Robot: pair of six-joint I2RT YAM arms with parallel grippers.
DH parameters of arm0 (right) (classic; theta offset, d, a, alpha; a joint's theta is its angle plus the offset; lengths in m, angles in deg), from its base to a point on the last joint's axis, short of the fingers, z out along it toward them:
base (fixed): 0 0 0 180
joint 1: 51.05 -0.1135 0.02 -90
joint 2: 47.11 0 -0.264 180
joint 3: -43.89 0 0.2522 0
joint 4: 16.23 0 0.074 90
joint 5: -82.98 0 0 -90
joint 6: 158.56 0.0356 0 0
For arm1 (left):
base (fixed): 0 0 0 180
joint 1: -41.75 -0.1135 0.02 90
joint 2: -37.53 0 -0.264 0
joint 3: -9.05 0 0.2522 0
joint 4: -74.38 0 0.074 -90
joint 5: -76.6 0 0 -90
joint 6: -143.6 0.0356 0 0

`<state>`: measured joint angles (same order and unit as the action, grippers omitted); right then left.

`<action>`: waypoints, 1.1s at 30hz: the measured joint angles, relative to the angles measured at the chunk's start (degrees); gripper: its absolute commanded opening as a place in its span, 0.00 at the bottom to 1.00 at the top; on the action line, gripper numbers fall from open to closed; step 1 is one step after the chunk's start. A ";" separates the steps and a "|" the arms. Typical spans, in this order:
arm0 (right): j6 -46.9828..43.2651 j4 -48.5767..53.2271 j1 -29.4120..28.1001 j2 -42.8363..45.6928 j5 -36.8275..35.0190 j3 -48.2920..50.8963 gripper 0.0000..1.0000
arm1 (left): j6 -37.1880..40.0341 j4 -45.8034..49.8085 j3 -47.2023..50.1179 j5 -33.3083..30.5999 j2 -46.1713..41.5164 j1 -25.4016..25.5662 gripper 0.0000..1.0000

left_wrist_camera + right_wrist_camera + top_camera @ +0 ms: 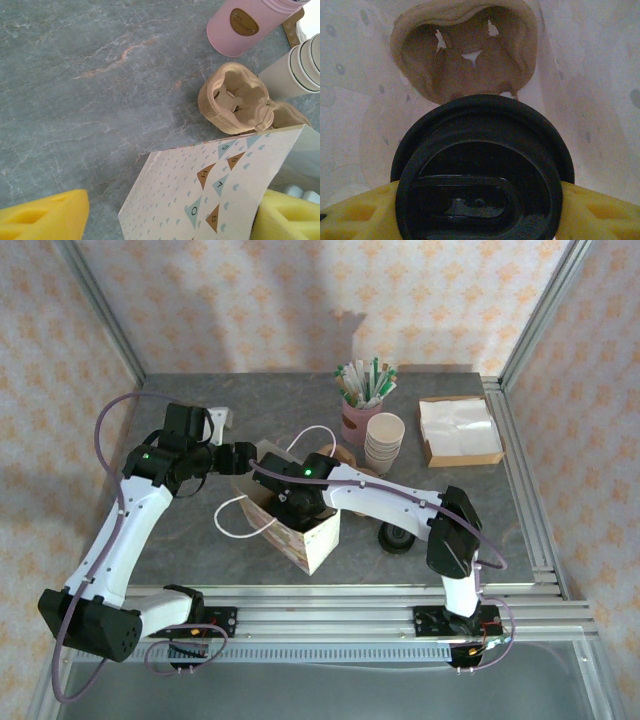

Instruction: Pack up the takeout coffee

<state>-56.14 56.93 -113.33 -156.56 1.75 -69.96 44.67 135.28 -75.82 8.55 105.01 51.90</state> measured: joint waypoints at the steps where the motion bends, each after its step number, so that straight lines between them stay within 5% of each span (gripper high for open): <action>1: 0.07 0.00 0.00 0.00 0.00 0.00 0.72 | 0.00 0.00 -0.13 0.02 0.00 -0.02 0.79; 33: 0.68 0.81 -0.04 0.07 0.04 0.00 0.79 | -0.17 0.02 -1.03 -0.17 -0.09 1.40 0.84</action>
<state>-55.46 57.74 -113.38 -156.49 1.80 -69.96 44.50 135.30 -76.85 8.38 104.93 53.30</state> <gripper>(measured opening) 0.786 0.834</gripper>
